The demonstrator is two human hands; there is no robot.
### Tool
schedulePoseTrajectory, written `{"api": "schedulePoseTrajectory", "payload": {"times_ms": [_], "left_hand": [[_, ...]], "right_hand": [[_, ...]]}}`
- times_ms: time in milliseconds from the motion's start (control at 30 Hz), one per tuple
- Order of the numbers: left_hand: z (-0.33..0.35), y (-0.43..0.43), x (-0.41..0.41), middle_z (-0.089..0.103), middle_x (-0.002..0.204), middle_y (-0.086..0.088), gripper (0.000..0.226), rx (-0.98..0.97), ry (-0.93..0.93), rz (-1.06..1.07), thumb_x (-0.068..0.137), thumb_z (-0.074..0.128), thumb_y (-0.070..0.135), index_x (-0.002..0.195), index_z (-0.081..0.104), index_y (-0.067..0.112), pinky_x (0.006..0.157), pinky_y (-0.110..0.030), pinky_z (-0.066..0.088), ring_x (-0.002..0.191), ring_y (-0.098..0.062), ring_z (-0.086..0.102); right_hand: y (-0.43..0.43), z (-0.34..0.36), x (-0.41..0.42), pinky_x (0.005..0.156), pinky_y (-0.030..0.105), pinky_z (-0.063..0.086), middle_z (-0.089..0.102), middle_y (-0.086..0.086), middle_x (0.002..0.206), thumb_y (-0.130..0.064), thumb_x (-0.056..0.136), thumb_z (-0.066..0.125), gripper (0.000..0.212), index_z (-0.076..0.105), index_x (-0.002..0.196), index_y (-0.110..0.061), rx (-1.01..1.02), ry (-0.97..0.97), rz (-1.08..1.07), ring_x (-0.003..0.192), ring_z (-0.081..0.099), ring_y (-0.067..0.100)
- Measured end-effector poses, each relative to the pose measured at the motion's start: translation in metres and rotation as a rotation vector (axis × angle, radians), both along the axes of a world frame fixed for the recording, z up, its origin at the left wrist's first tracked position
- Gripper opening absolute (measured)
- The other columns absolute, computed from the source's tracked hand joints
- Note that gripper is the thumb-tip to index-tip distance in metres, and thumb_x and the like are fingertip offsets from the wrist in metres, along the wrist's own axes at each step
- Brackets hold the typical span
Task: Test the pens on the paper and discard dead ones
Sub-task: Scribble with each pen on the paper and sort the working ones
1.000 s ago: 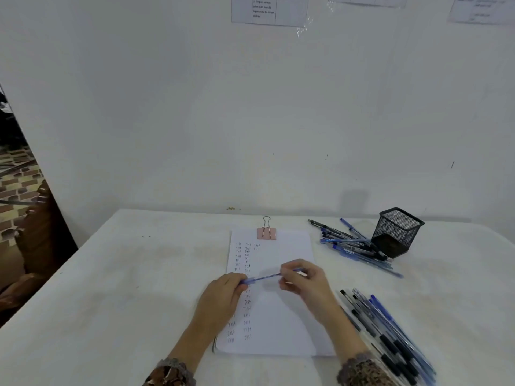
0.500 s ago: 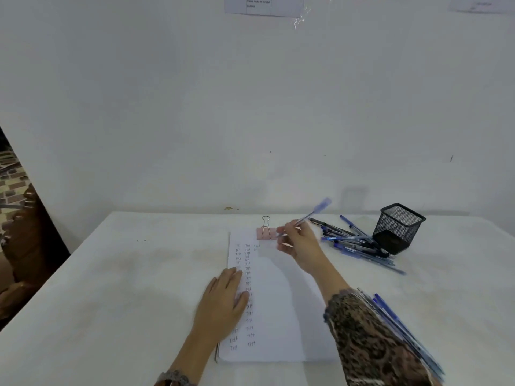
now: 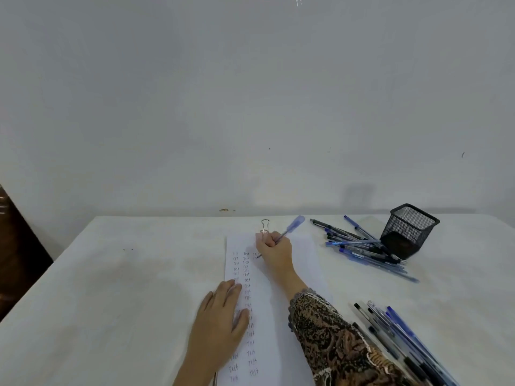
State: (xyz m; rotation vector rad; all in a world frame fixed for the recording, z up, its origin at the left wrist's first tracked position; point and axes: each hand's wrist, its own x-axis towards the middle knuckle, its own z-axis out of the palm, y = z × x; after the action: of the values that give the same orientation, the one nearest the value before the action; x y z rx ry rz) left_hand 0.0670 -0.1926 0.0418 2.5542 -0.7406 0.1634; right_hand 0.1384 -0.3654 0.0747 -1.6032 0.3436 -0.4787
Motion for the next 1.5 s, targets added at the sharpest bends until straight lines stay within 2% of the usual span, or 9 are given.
{"api": "schedulePoseTrajectory", "payload": {"times_ms": [100,167,233,533,600,733,967,1133,1500], "left_hand": [[-0.004,0.000,0.001,0.032,0.146,0.010,0.071,0.015,-0.005,0.002,0.082,0.013,0.055,0.138,0.039,0.022,0.113,-0.023,0.011,0.134,-0.009,0.032],[-0.007,0.000,0.001,0.046,0.136,0.007,0.057,0.022,-0.025,0.015,0.086,0.027,0.049,0.129,0.051,0.020,0.109,-0.025,0.027,0.121,-0.009,0.046],[-0.007,0.001,0.000,0.053,0.129,0.007,0.050,0.025,-0.021,0.024,0.085,0.035,0.046,0.123,0.055,0.020,0.103,-0.023,0.030,0.113,-0.008,0.050],[-0.005,0.001,-0.001,0.046,0.136,0.009,0.057,0.006,-0.045,0.025,0.086,0.028,0.049,0.130,0.050,0.021,0.108,-0.020,0.020,0.122,-0.008,0.045],[-0.006,0.000,-0.001,0.044,0.138,0.009,0.060,0.010,-0.059,0.033,0.085,0.025,0.050,0.131,0.049,0.021,0.110,-0.023,0.023,0.125,-0.009,0.044],[-0.005,0.001,-0.002,0.051,0.132,0.008,0.053,0.017,-0.028,0.032,0.086,0.032,0.047,0.126,0.054,0.021,0.105,-0.026,0.033,0.119,-0.009,0.049],[-0.001,0.003,-0.002,0.055,0.128,0.006,0.049,0.014,-0.023,0.013,0.085,0.037,0.044,0.122,0.057,0.019,0.103,-0.022,0.018,0.116,-0.004,0.038],[-0.001,0.001,-0.002,0.027,0.147,0.015,0.073,-0.045,-0.019,0.026,0.080,0.012,0.057,0.140,0.036,0.025,0.108,-0.014,-0.002,0.134,-0.002,0.024],[0.007,0.002,-0.006,0.013,0.150,0.019,0.083,-0.026,0.017,0.039,0.071,-0.003,0.061,0.144,0.022,0.029,0.106,-0.010,-0.010,0.134,0.006,0.008]], "right_hand": [[0.001,-0.001,-0.002,0.049,0.017,0.029,0.025,-0.015,0.045,0.010,0.077,0.053,0.055,0.021,0.049,-0.026,-0.075,-0.030,0.046,0.045,0.025,0.006],[0.003,-0.001,-0.001,0.049,0.015,0.029,0.026,-0.014,0.046,0.011,0.074,0.052,0.054,0.022,0.047,-0.026,-0.111,-0.039,0.052,0.046,0.026,0.007],[0.003,-0.002,-0.001,0.050,0.015,0.029,0.028,-0.013,0.049,0.010,0.071,0.052,0.051,0.024,0.047,-0.025,-0.126,-0.032,0.054,0.049,0.027,0.009],[0.005,-0.001,-0.001,0.053,0.012,0.029,0.029,-0.003,0.054,0.006,0.067,0.052,0.040,0.024,0.053,-0.019,-0.200,-0.030,0.094,0.055,0.026,0.014],[0.004,0.001,-0.002,0.051,0.012,0.028,0.028,-0.005,0.053,0.001,0.065,0.052,0.037,0.024,0.053,-0.020,-0.211,-0.029,0.105,0.052,0.026,0.011],[0.004,0.001,-0.005,0.051,0.013,0.028,0.028,-0.010,0.051,0.010,0.069,0.050,0.046,0.023,0.050,-0.022,-0.177,-0.030,0.046,0.048,0.026,0.005],[0.004,0.002,-0.006,0.051,0.013,0.028,0.029,-0.010,0.051,0.010,0.070,0.051,0.047,0.023,0.050,-0.022,-0.200,-0.039,0.048,0.048,0.026,0.005],[0.002,-0.001,-0.003,0.053,0.015,0.029,0.028,-0.011,0.050,0.010,0.069,0.050,0.050,0.023,0.046,-0.025,-0.184,-0.047,0.040,0.053,0.027,0.010],[0.000,-0.004,-0.003,0.053,0.018,0.029,0.029,-0.013,0.043,0.008,0.076,0.053,0.052,0.021,0.049,-0.023,-0.182,-0.061,-0.001,0.049,0.026,0.006]]}}
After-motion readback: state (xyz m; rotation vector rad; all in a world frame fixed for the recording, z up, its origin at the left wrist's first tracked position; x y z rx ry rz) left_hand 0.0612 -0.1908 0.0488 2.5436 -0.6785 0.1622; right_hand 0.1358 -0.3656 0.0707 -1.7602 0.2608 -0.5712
